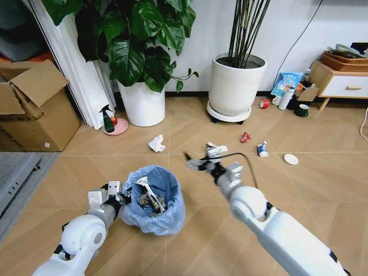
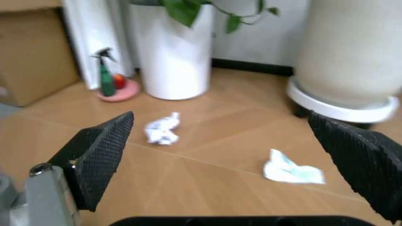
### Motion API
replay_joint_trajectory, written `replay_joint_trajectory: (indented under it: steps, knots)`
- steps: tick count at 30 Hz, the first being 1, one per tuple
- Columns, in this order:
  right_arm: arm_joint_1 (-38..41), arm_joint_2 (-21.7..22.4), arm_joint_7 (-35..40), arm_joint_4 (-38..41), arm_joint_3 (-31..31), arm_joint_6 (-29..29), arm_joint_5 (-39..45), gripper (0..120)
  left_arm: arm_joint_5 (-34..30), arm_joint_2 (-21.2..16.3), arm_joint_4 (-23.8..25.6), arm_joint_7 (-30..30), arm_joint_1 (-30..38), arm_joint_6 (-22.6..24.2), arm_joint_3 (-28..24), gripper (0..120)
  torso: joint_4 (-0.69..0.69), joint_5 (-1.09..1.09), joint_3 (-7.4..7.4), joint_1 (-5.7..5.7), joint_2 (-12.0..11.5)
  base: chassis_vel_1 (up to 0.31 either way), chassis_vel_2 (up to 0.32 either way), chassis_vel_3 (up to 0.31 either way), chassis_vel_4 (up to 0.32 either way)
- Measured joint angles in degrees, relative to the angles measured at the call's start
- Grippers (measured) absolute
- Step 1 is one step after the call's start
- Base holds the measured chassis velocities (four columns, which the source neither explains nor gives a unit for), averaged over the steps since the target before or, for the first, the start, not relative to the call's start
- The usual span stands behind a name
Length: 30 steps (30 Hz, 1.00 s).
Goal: Pick up the trash bin and place the garbage on the floor into it.
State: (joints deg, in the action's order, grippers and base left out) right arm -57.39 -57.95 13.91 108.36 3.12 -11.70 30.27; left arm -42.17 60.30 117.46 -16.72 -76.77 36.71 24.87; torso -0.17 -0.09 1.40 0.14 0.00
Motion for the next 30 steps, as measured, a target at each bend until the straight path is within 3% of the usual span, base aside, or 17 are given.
replay_joint_trajectory:
  steps: [17,30]
  knots:
    - [-2.71,-3.22,1.44,0.08,1.52,-1.60,-1.32,100,0.07,-0.38,1.33,-0.09,-1.73,-0.07,0.10,0,0.02,-0.01,0.00,0.00,0.00,-0.001,0.007,0.002,-0.010]
    - [-2.77,-4.56,1.54,-0.58,0.80,-1.67,-1.85,100,0.05,-0.30,1.42,-0.02,-1.71,-0.17,-0.13,0,0.03,-0.02,0.01,0.00,0.00,-0.020,0.145,0.025,-0.140]
